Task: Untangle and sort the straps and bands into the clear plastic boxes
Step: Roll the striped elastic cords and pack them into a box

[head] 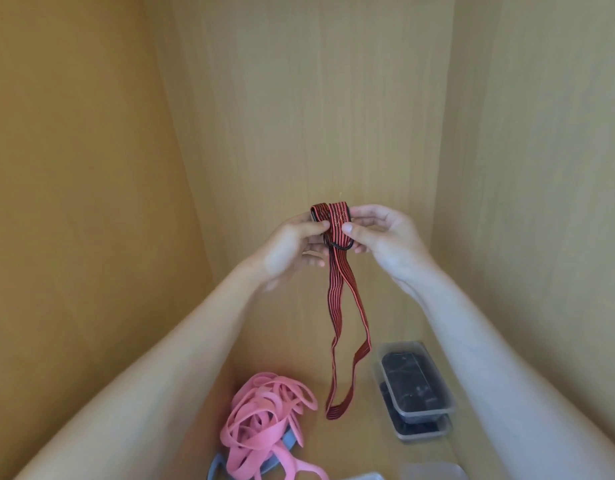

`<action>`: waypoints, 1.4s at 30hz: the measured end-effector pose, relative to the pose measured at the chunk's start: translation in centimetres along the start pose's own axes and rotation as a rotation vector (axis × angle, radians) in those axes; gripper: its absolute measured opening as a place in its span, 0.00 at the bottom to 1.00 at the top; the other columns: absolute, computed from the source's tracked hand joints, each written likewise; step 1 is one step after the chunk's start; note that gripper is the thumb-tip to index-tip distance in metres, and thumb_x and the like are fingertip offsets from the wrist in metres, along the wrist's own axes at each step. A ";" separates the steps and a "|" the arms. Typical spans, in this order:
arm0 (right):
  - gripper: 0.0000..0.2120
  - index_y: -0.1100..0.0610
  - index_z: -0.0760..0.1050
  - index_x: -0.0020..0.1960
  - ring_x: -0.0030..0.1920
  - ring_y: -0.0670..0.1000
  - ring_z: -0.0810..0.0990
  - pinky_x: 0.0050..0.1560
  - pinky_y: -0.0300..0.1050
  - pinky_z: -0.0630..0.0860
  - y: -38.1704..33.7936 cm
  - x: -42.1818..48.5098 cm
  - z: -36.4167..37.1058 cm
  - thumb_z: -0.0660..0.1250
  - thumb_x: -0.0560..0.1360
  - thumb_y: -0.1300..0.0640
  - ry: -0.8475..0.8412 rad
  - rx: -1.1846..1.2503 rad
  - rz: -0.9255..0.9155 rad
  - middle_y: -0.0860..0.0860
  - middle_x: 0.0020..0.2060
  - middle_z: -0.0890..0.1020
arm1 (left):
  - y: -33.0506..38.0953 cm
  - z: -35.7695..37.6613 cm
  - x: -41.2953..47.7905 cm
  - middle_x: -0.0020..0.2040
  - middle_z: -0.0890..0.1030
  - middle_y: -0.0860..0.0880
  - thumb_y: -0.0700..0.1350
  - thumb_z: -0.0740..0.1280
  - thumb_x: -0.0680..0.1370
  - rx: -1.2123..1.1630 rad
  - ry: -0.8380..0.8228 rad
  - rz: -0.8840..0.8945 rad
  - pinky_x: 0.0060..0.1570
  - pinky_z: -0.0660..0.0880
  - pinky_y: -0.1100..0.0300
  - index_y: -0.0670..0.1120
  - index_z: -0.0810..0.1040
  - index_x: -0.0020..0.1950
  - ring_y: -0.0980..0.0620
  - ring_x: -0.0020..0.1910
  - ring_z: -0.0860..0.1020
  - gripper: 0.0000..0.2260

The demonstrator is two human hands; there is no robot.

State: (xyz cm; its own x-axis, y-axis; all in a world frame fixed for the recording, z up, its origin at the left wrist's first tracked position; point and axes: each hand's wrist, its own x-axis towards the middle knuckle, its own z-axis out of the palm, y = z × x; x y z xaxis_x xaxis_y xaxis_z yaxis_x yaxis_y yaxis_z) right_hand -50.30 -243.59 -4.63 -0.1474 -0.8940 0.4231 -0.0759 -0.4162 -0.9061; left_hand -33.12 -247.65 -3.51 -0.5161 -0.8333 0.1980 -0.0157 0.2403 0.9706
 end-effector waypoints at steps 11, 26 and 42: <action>0.11 0.50 0.82 0.52 0.32 0.42 0.77 0.36 0.35 0.75 0.4 -0.5 0.2 0.73 0.75 0.64 0.026 -0.024 -0.052 0.50 0.40 0.79 | 0.1 0.7 0.3 0.47 0.84 0.41 0.36 0.55 0.84 0.033 0.011 0.017 0.44 0.79 0.58 0.39 0.79 0.57 0.46 0.46 0.81 0.13; 0.08 0.47 0.81 0.48 0.47 0.44 0.81 0.50 0.39 0.74 -1.1 1.0 0.0 0.75 0.75 0.59 -0.104 -0.147 0.053 0.47 0.47 0.84 | 1.2 0.6 0.0 0.59 0.83 0.43 0.39 0.63 0.83 0.118 0.036 0.059 0.62 0.76 0.50 0.40 0.71 0.71 0.45 0.60 0.82 0.16; 0.08 0.63 0.79 0.54 0.46 0.51 0.84 0.53 0.45 0.79 -3.9 1.7 -0.2 0.71 0.76 0.66 -0.131 0.031 0.062 0.54 0.43 0.85 | 0.4 1.7 -1.0 0.54 0.85 0.41 0.40 0.65 0.82 0.072 0.059 0.054 0.65 0.75 0.50 0.34 0.77 0.58 0.43 0.58 0.82 0.10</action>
State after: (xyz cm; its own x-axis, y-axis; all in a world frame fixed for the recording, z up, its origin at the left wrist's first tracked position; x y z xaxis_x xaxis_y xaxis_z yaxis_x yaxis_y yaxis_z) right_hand -50.51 -243.48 -0.39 -0.0208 -0.9313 0.3637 -0.0402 -0.3627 -0.9310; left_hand -34.02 -245.87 -3.57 -0.4664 -0.8456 0.2596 -0.0519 0.3191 0.9463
